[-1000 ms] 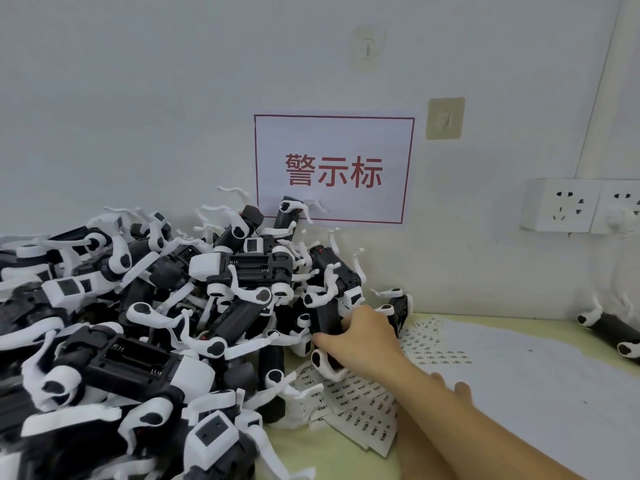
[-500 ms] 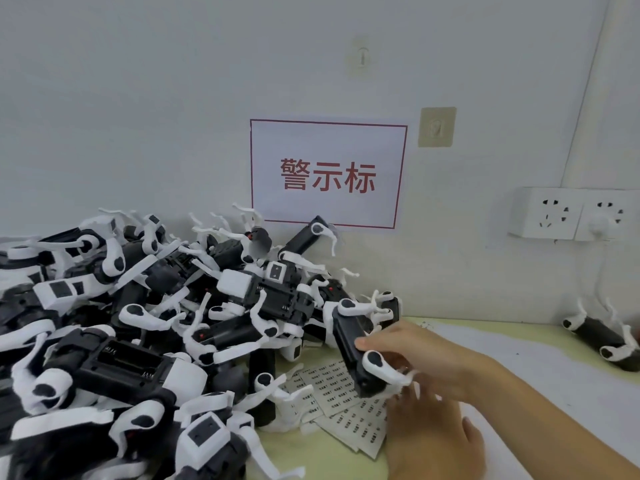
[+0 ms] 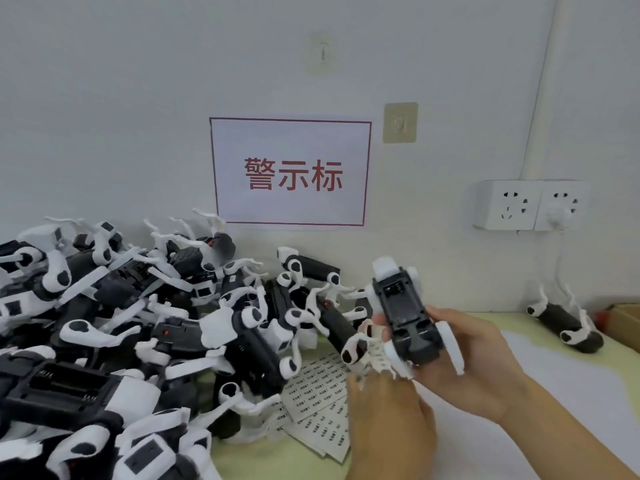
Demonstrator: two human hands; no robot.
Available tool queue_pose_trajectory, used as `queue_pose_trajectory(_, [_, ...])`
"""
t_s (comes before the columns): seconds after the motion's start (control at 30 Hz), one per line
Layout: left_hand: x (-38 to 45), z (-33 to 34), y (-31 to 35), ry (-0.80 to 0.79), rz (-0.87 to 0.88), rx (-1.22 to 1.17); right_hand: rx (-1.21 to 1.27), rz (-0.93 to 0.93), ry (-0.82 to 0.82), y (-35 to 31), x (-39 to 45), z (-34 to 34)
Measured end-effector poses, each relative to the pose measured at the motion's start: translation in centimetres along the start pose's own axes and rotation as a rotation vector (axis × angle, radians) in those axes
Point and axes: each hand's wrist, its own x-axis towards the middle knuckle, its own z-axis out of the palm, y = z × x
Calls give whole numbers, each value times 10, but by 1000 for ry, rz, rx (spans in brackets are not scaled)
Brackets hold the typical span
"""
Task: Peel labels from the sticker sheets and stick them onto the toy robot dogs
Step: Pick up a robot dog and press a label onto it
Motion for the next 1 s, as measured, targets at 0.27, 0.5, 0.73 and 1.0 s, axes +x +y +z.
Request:
queue_pose_trajectory(0.27, [-43,12,21,244,-314,-677,-209,22,324,-12,-12,-28])
queue_pose_trajectory(0.5, [-41,31,20,368,-116,-541,-273,260,162,-11,-24,-38])
queue_pose_trajectory(0.73, [-44,28,22,357,-1,-559,-12,149,451,-6,-40,-36])
queue_pose_trajectory(1.0, [-44,20,22,316,84,-923,49,167,411,0,-47,-28])
